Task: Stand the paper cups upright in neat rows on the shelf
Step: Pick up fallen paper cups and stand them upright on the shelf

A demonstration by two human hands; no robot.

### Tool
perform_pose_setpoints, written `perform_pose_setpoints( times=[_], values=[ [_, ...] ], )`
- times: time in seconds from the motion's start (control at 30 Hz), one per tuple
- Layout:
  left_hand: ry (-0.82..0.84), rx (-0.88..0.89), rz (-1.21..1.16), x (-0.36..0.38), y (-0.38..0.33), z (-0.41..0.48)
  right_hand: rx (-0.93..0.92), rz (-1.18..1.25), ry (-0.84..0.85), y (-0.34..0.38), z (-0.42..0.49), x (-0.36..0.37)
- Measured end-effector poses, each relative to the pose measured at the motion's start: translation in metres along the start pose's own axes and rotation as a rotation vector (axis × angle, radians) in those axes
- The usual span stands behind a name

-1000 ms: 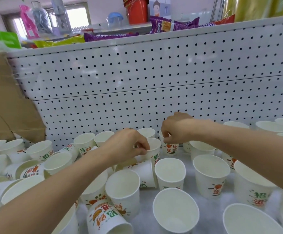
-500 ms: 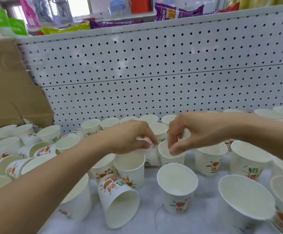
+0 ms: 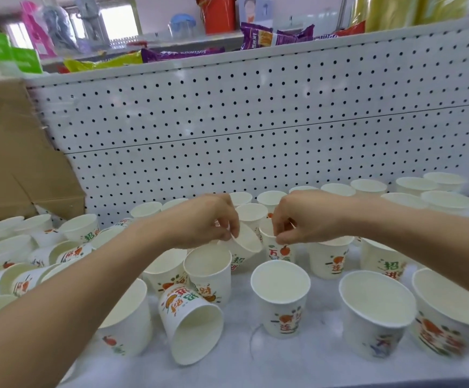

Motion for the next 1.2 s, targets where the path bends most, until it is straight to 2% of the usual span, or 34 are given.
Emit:
perform_pose_setpoints(
  times=[0.23,0.43,0.67,0.77,0.97,1.1,1.2],
  values=[
    [-0.094,0.004,-0.113,0.007,0.008,-0.006,0.072,-0.098,-0.032,-0.006,0.003,0.000],
    [-0.102,-0.056,-0.045,0.009,0.016,-0.011,0.020,-0.087,-0.237,0.000,0.024,-0.012],
    [-0.119,-0.111,-0.029,0.013,0.019,-0.015,0.083,-0.148,-0.031,0.013,0.065,-0.013],
    [-0.135,-0.135,-0.051,0.014,0.019,-0.016,0.104,-0.166,-0.045,0.016,0.072,-0.010],
    [-0.079,-0.156,-0.093,0.016,0.016,-0.018,0.116,-0.053,-0.077,0.018,0.069,-0.012],
    [-0.256,-0.185,-0.176,0.010,0.007,-0.047,0.053,0.048,-0.136,0.024,0.036,-0.020],
    [-0.378,-0.138,-0.267,0.019,-0.010,-0.092,-0.030,0.171,-0.123,0.042,-0.002,-0.024]
  ],
)
Point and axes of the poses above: each hand's wrist, its own z-axis towards the middle knuckle, its own x-axis out of the palm, y = z × x, the point moved 1 cm from there along z, towards the middle knuckle, and after that the axes turned 12 degrees about y, right-handed, at the moved point
